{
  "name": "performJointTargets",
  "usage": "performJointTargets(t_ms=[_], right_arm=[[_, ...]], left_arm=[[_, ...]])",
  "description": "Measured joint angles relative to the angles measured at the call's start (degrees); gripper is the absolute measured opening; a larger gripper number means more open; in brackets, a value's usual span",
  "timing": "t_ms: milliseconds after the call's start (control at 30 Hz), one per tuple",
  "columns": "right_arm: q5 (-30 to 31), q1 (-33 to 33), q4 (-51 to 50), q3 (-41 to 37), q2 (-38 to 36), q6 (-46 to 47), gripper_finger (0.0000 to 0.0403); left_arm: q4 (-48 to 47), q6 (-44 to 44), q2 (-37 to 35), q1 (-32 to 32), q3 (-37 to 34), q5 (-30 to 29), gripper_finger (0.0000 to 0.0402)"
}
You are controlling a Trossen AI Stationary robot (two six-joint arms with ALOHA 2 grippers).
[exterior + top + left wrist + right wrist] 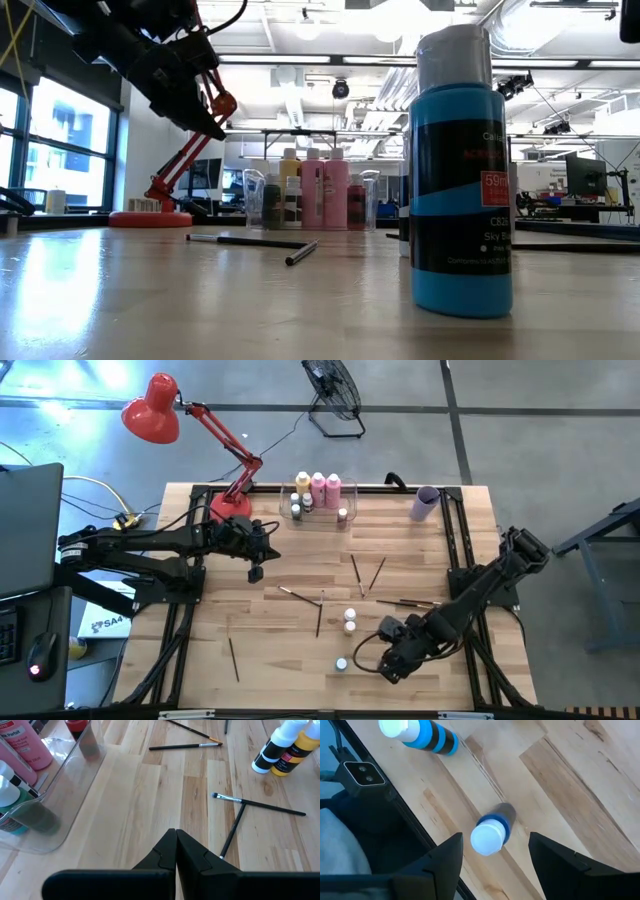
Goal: Pick & Place Paint Supplies
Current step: Put the small blue paint bottle into the transparent bin
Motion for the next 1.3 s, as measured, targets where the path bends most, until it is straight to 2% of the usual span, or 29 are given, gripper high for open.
performJointTargets(t_ms=[233,400,967,1200,1300], right_arm=[[0.97,0.04,-0.45,-0.02,1.77,-0.12,0.0217],[-0.61,0.04,-0.11,-0.04,3.45,-1.46,0.0217],[-0.85,-0.07,0.59,0.00,3.89,-4.28,0.0217],[-8.06,-2.44,1.05,0.02,3.93,-6.31,0.0217],[-8.15,-3.74,1.00,0.02,3.93,-9.28,0.0217]], left_arm=[[0.02,-0.13,0.00,0.00,0.00,0.20,0.0000],[0.37,-0.11,0.00,-0.02,0.00,0.15,0.0000],[0.44,0.07,0.00,-0.02,0.00,-0.13,0.0000],[0.46,0.07,0.00,-0.02,0.00,-0.11,0.0000],[0.46,0.04,0.00,-0.02,0.00,-0.09,0.0000]])
